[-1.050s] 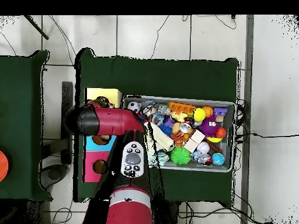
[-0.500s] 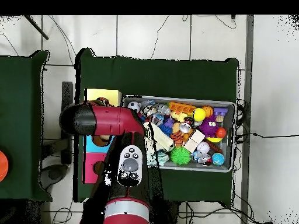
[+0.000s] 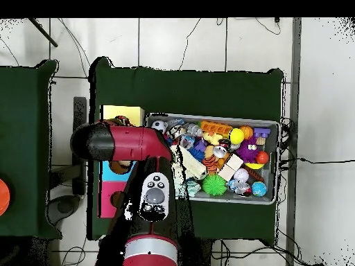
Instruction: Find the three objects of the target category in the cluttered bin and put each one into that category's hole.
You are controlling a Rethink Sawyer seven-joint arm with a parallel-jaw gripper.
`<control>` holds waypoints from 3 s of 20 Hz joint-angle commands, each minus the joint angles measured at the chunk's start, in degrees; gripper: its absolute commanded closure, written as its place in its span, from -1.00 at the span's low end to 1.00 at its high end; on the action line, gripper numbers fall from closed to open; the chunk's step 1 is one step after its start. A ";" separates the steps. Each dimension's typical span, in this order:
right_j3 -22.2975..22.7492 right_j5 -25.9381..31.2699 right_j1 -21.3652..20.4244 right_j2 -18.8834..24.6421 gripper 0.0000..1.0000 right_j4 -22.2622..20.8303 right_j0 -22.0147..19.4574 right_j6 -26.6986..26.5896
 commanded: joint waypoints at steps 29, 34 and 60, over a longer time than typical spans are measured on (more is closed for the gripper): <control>2.30 1.37 -1.75 2.97 -1.00 0.63 -0.80 8.08; 2.23 1.62 -1.75 2.73 -1.00 0.52 -0.65 8.10; 1.04 13.94 -11.57 -0.37 1.00 1.04 0.55 9.53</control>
